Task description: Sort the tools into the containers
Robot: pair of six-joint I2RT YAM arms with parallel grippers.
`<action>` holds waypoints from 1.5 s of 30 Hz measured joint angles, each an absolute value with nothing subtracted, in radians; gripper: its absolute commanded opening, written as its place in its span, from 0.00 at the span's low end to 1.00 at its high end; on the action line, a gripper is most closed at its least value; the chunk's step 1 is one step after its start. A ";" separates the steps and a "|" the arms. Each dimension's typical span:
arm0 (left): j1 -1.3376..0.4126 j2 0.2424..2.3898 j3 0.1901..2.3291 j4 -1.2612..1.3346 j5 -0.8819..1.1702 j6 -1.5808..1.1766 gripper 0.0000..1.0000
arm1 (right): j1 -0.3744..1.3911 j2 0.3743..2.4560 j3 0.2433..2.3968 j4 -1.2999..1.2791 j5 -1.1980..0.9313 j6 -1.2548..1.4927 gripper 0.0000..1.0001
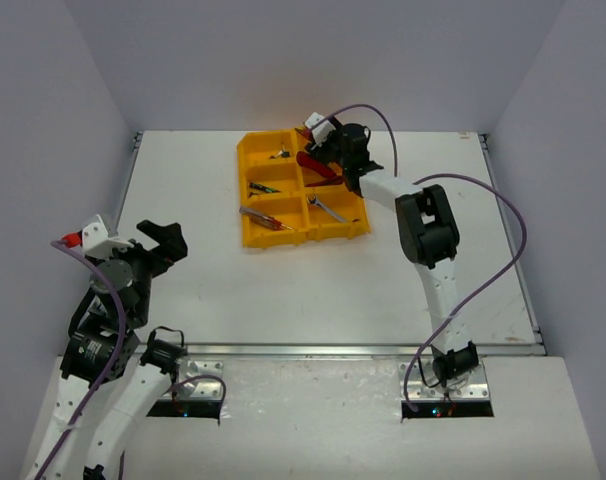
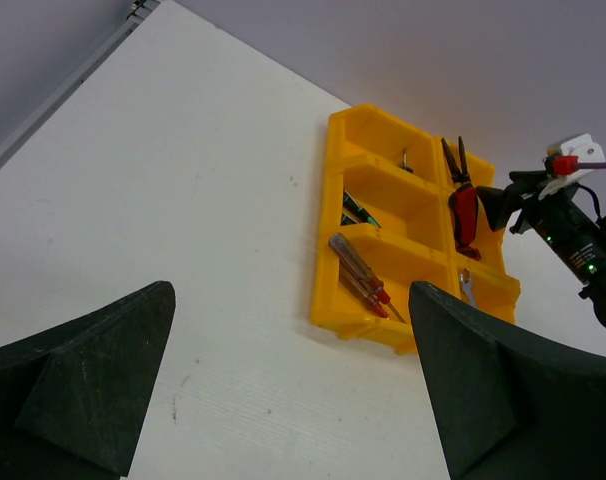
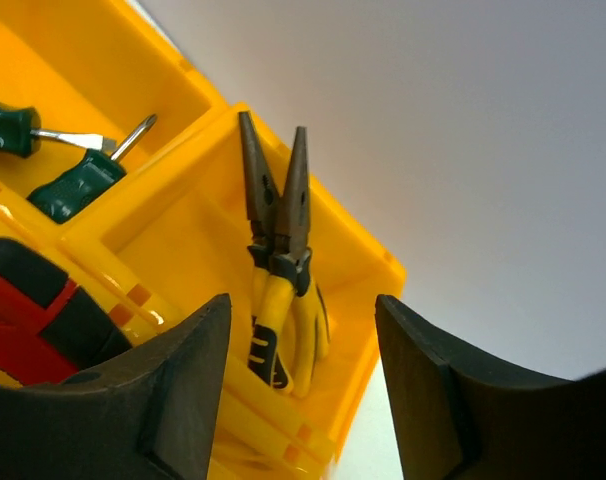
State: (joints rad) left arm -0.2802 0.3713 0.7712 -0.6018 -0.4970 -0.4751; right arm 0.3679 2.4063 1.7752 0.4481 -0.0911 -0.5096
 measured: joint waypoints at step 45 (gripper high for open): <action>-0.198 0.486 0.665 -0.519 -0.386 -0.414 1.00 | 0.369 0.452 0.614 -0.587 0.358 0.326 0.99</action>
State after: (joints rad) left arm -0.1978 0.4856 0.6651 -0.5194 -0.3863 -0.4140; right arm 0.3687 0.4518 0.6136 -0.5868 0.3578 0.3261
